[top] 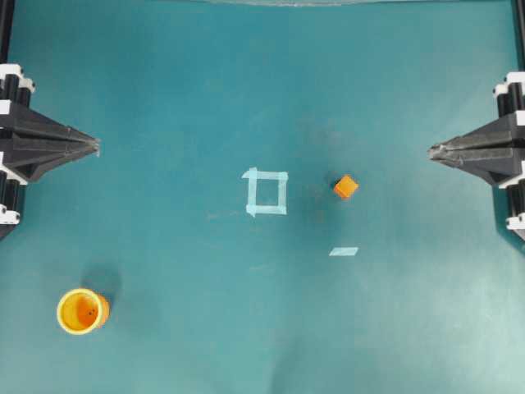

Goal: Move the cup toward the block with left arm.
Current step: 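Open the left gripper and lower it toward the orange cup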

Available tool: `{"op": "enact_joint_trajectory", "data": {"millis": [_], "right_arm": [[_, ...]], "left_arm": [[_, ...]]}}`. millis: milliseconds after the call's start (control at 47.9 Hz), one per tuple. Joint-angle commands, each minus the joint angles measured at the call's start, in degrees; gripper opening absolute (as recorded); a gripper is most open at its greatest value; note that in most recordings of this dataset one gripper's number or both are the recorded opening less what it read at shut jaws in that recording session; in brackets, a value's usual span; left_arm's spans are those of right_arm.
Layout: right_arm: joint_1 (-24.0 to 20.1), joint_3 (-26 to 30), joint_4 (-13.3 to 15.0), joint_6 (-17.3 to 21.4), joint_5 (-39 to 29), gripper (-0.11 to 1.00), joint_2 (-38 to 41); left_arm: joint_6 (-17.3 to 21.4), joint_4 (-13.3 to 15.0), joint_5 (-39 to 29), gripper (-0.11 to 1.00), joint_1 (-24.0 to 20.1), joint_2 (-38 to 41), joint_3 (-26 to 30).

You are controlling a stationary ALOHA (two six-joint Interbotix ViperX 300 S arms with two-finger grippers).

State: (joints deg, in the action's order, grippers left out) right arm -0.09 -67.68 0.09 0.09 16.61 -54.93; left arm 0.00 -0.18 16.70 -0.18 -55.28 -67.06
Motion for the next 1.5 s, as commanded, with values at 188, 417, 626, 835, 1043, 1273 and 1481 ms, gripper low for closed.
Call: {"op": "enact_joint_trajectory", "data": {"millis": [188,417,626,835,1043,1273,1481], "right_arm": [[-0.2,4.0,-0.1,0.5,-5.8,0.00,1.6],[-0.2,4.7,-0.1,0.5,-8.8,0.00,1.8],[-0.2,4.7,0.0,0.5,-8.8,0.00,1.9],[-0.2,4.7,0.0,0.5,-8.8,0.00,1.9],[-0.2,4.7,0.0,0.5,-9.0,0.00,1.9],[-0.2,4.7,0.0,0.5,-9.1,0.00,1.9],[-0.2,4.7,0.0,0.5,-9.1,0.00,1.8]], "left_arm": [[-0.4,-0.2,-5.4,0.01,1.5,-0.3,1.4],[-0.4,-0.2,-7.3,0.08,3.3,-1.2,1.8],[-0.9,-0.2,-10.1,0.35,3.8,-2.4,2.1],[-2.4,-0.2,-14.5,0.76,3.8,-2.6,2.5],[-2.1,-0.3,-20.6,0.86,4.0,-2.2,2.9],[-2.7,-0.3,-30.1,0.87,8.4,-3.2,3.9],[-2.6,-0.3,-35.2,0.88,13.8,-3.7,4.4]]}}
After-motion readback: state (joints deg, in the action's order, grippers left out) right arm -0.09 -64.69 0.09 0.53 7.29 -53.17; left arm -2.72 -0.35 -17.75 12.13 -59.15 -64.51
